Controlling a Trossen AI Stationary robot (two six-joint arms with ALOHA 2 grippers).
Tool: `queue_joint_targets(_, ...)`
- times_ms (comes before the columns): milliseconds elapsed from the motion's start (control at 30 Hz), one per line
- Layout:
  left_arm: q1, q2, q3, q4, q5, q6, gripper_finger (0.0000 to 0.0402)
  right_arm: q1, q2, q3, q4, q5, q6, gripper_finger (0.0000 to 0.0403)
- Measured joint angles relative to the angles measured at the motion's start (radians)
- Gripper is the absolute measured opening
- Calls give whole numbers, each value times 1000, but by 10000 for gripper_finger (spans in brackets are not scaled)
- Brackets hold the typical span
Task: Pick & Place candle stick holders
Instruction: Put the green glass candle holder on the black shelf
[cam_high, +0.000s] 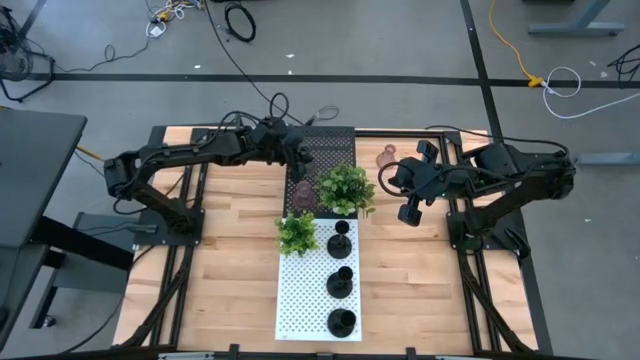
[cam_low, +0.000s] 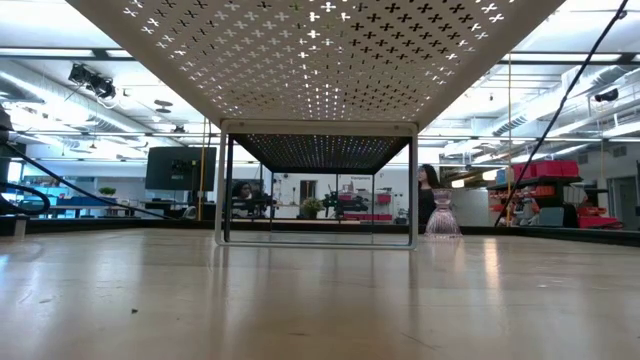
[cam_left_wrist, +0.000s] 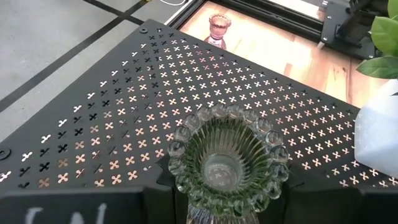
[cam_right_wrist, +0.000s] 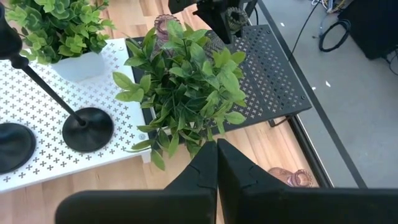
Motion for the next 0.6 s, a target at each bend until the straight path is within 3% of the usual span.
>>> queue_joint_targets(233, 0, 0, 0, -7, 0, -4, 127, 0, 0, 0, 0, 0, -2, 2)
queue_joint_targets(433, -2, 1, -2, -15, 8, -7, 165, 0, 0, 0, -1, 0, 0, 2)
queue_joint_targets(600, -1, 1, -2, -15, 26, -9, 158, 0, 0, 0, -2, 0, 0, 2)
